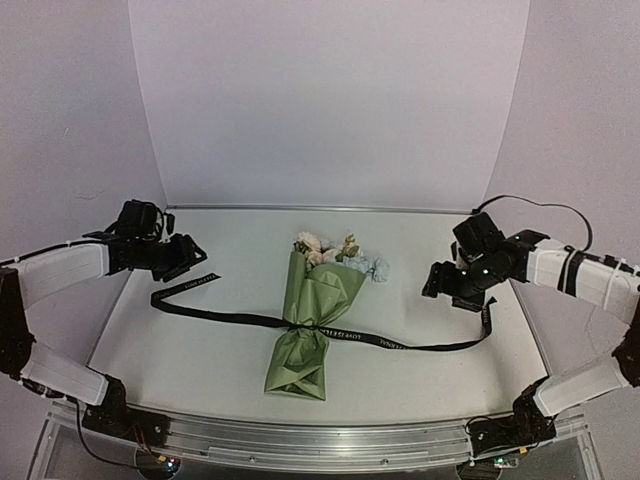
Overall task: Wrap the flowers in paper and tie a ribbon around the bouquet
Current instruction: Pick up the left side of the half-tied ribbon from the folded bouquet.
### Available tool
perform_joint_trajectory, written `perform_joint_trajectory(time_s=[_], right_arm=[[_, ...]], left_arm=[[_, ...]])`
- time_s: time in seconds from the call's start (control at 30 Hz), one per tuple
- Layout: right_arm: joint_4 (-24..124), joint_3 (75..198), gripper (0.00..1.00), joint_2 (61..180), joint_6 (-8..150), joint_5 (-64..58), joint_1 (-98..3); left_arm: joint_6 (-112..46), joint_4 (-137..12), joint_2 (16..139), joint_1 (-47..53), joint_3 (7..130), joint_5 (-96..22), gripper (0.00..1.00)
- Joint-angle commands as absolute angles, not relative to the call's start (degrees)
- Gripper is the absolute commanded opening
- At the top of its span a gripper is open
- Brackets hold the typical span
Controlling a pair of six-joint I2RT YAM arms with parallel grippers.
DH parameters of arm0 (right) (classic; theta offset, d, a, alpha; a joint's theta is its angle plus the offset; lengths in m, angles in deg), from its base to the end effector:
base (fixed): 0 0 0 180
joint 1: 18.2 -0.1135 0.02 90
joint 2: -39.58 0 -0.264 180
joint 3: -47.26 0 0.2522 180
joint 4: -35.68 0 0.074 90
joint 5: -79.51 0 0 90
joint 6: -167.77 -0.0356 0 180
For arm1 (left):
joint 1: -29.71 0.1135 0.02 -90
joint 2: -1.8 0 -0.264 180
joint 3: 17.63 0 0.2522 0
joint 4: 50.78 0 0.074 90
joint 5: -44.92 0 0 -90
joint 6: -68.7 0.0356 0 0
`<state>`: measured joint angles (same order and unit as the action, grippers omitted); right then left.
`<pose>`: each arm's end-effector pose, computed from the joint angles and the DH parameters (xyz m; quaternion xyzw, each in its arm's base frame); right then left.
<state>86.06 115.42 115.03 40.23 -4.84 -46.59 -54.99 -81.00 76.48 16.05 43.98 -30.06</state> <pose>0.2291 0.1278 0.2446 0.0628 0.9573 0.1910 0.2075 0.2649 -0.0739 0.2368 -0.1073 0.9053 -0.2677 0.3118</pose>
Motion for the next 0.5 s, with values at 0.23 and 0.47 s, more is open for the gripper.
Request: perform_joint_trajectory(time_s=[0.23,0.47], right_arm=[[85.5,130.2,0.82,131.6,43.7,-2.7,-61.5],[85.6,133.8,0.81,136.3,43.2,-2.1,-65.2]], left_arm=[[-50.9,-77.6,95.3,-8.5,53.2,-21.5,0.53],[-49.5,-79.5,102.6,-16.6,59.1,-18.4,0.52]])
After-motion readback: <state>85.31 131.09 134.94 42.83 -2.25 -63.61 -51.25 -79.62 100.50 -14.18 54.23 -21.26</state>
